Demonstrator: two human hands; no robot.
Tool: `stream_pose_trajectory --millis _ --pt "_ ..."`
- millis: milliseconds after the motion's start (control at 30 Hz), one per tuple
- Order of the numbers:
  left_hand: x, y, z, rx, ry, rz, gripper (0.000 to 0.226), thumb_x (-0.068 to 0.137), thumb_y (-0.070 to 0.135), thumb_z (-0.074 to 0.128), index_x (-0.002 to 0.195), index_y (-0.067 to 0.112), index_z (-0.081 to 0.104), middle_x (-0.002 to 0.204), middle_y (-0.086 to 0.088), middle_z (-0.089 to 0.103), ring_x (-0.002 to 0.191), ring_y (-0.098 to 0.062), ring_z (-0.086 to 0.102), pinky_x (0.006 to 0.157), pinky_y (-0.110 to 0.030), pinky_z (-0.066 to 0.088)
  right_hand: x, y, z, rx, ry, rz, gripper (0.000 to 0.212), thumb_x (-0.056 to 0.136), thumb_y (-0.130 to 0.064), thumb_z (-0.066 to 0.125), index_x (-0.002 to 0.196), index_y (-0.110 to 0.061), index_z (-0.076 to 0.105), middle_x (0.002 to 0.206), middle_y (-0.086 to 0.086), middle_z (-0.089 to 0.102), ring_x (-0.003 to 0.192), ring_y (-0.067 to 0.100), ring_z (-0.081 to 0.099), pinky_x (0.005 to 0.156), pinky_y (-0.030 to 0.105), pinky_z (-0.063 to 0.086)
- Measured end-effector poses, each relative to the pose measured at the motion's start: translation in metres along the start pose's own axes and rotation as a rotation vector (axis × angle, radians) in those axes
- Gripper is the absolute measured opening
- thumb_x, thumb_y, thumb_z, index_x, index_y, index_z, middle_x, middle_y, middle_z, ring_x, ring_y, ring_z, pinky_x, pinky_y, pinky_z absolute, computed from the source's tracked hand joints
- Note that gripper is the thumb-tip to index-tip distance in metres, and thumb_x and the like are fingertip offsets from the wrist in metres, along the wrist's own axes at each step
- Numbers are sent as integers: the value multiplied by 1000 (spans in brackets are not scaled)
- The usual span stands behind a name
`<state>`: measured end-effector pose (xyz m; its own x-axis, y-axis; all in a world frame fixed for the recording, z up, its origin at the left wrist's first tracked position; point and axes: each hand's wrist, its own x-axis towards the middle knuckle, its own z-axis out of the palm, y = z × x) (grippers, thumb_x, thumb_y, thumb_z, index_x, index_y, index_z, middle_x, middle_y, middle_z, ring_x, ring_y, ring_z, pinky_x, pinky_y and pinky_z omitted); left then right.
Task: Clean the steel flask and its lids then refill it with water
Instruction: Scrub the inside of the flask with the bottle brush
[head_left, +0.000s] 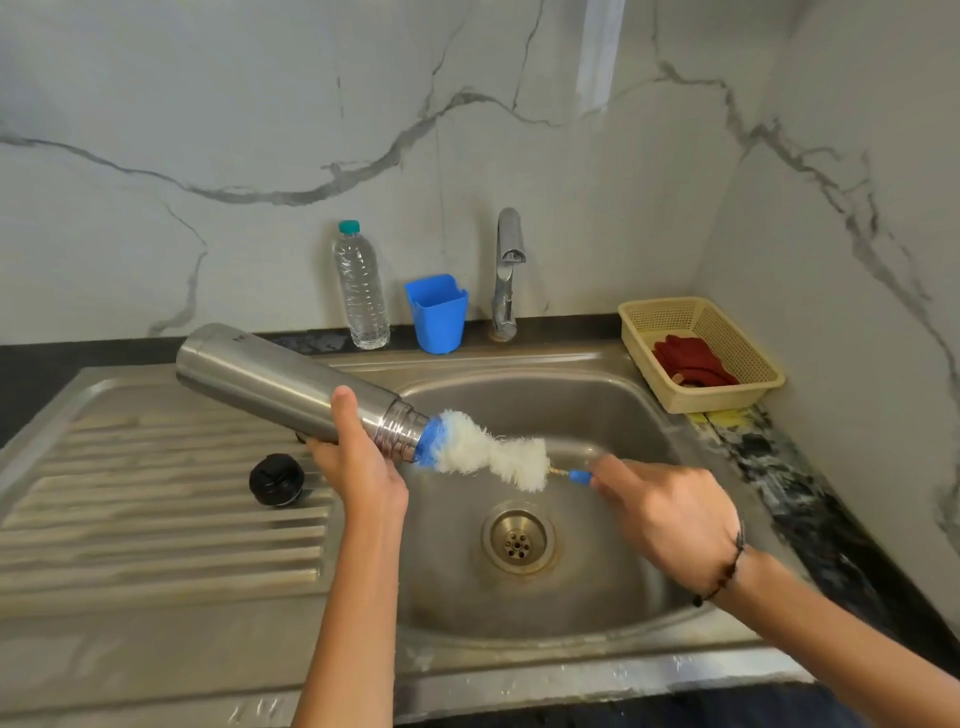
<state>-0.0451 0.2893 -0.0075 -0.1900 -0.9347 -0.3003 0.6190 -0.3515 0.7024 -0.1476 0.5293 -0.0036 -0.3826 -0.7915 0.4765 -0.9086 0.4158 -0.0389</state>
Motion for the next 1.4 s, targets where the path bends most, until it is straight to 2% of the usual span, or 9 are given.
stream_pose_trajectory --millis 100,200,400,600,733,900,1067,1200,1400 --pt "2 -2 1 -14 37 -3 47 88 28 67 126 12 45 123 -7 60 107 -19 64 96 -42 52 -1 2 -5 -190 150 -222 24 93 -17 45 82 -10 65 56 -3 49 40 17 45 35 23 23" --pt "2 -3 1 -5 42 -18 45 88 28 67 123 13 44 119 -6 60 106 -20 65 95 -42 52 0 4 -7 -110 99 -152 42 100 -26 31 77 -16 64 52 -4 49 38 19 45 35 23 24" --pt "3 -2 -4 -14 1 2 53 88 28 66 131 6 46 106 -2 61 91 -14 65 90 -40 55 23 5 -28 944 -725 572 36 99 -22 40 67 -18 54 48 -6 38 37 6 28 37 19 24" --pt "-3 -9 -5 -12 -84 -7 36 92 24 61 123 10 50 88 5 57 78 -8 63 81 -35 54 16 22 -31 1339 -1068 913 35 98 -19 32 70 -15 53 48 -6 23 37 4 14 33 11 11" --pt "-5 -9 -2 -18 -75 -1 45 91 24 62 131 10 48 96 4 58 88 -11 63 90 -37 53 12 11 -30 1098 -825 801 35 100 -26 37 75 -12 56 49 -3 32 37 7 21 35 18 18" --pt "-3 -9 -5 -21 -1 5 54 90 27 65 135 11 42 114 -2 60 99 -13 65 91 -34 54 17 -6 -31 -16 -307 227 22 92 -43 44 88 -24 55 69 -8 56 63 17 60 48 25 35" --pt "2 -2 -7 -53 29 29 59 89 28 67 137 4 41 112 -3 60 97 -13 65 95 -37 52 11 -6 -12 -79 16 7 33 86 -36 41 63 -17 57 48 -4 52 36 19 50 35 19 20" --pt "5 1 -6 -71 16 45 57 88 27 67 134 5 42 117 -5 60 106 -18 65 94 -39 53 9 -8 -3 63 -231 198 44 89 -48 29 72 -17 57 55 -1 56 52 26 57 44 29 33" --pt "-1 -2 -3 -37 -42 32 52 90 27 64 134 6 46 109 -3 62 94 -15 66 94 -42 53 17 9 -13 1183 -950 796 45 98 -28 37 57 -18 49 41 -7 26 33 6 17 37 14 10"
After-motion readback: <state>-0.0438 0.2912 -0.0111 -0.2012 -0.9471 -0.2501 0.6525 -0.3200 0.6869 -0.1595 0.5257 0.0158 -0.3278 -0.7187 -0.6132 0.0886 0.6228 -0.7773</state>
